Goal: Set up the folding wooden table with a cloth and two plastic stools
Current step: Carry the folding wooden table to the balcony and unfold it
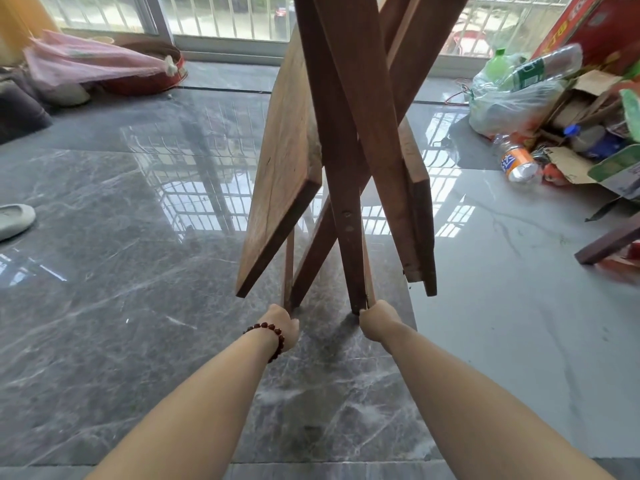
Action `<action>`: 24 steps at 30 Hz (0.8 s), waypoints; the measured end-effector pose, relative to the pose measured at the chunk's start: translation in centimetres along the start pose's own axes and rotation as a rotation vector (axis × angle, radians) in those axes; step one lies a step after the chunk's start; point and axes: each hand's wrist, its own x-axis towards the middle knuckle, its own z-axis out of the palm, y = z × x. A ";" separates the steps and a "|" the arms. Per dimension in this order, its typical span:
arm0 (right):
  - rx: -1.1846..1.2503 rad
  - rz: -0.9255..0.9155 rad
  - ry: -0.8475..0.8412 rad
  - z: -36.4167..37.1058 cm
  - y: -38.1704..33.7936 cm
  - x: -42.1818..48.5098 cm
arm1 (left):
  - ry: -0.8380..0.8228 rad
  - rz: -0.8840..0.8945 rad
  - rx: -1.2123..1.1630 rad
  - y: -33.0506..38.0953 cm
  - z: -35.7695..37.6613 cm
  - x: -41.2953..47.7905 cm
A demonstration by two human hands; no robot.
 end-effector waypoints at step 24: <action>0.204 -0.161 0.034 -2.2 -5.3 -11.3 | 0.171 0.183 -0.171 4.1 -5.9 -8.5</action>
